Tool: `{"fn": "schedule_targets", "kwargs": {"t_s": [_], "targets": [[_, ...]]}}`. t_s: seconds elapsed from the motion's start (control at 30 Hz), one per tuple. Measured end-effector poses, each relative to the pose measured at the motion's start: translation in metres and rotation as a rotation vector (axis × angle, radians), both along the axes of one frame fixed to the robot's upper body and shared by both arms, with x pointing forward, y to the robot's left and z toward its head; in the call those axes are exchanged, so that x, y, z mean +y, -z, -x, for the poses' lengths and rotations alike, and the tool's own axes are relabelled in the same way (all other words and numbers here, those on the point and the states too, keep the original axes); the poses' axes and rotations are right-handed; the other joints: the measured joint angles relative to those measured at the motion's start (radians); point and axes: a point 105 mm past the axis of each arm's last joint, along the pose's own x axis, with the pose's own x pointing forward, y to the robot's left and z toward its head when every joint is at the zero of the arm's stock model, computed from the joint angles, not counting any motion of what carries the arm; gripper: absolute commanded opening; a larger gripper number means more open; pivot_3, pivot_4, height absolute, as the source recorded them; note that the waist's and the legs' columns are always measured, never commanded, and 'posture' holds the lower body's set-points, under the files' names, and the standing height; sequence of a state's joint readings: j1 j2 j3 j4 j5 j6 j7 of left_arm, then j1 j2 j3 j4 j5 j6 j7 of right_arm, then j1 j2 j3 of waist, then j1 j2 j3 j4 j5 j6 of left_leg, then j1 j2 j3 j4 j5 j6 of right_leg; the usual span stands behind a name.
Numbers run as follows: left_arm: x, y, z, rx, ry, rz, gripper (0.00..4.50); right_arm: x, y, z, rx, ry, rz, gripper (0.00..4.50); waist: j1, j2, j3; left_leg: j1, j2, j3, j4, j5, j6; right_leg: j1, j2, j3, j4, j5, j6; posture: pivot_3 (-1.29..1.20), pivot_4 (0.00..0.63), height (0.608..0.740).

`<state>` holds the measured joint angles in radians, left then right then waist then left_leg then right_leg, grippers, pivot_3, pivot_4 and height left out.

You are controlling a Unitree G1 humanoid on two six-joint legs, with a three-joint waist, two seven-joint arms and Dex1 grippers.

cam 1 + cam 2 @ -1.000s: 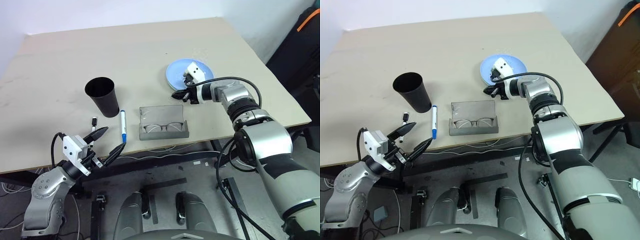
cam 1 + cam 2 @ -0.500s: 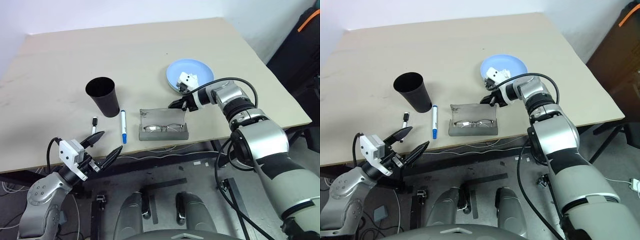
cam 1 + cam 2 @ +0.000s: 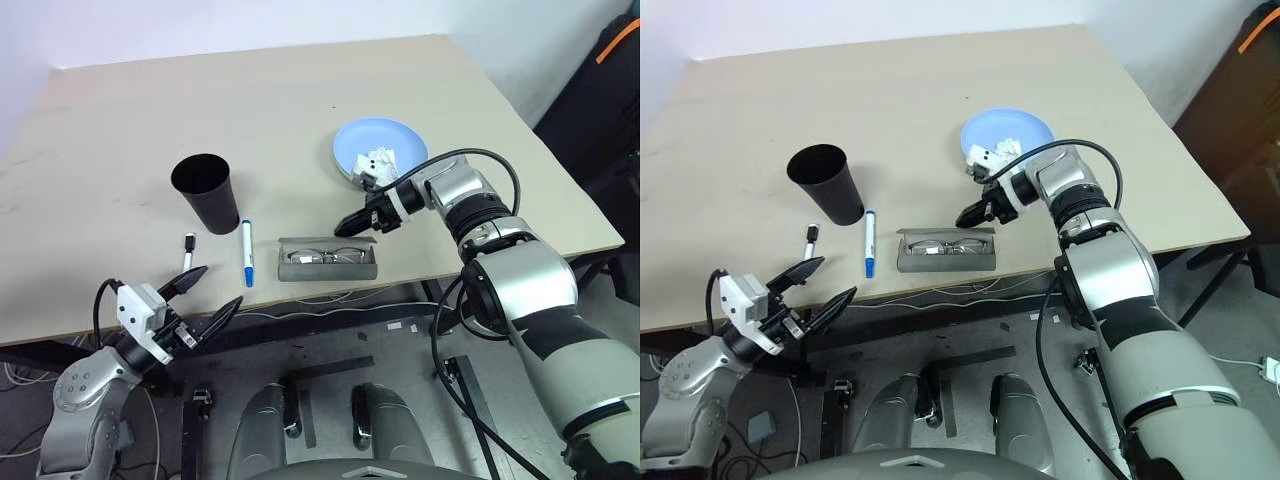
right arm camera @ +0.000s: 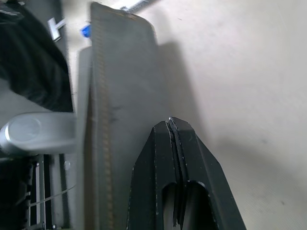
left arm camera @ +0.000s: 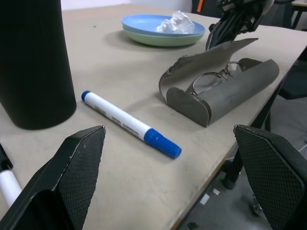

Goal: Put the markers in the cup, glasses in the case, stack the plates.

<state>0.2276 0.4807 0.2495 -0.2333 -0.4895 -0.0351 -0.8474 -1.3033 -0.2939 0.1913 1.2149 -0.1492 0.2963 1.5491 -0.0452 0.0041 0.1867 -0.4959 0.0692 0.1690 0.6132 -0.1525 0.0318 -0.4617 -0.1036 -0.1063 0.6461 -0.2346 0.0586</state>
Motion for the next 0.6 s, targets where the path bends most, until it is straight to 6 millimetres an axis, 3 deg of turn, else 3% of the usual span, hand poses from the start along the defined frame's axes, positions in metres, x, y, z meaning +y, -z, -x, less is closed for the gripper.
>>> {"fn": "schedule_targets", "kwargs": {"t_s": [0.6], "targets": [[-0.007, -0.004, -0.007, -0.005, 0.010, 0.000, 4.50, 0.010, 0.012, 0.034, 0.045, -0.077, -0.084, 0.02, 0.001, 0.000, 0.000, 0.000, 0.000, 0.000, -0.001, 0.000, 0.000, -0.001, 0.000, 0.000, 0.000, 0.000, 0.000, 0.00, 0.150, 0.727]]}}
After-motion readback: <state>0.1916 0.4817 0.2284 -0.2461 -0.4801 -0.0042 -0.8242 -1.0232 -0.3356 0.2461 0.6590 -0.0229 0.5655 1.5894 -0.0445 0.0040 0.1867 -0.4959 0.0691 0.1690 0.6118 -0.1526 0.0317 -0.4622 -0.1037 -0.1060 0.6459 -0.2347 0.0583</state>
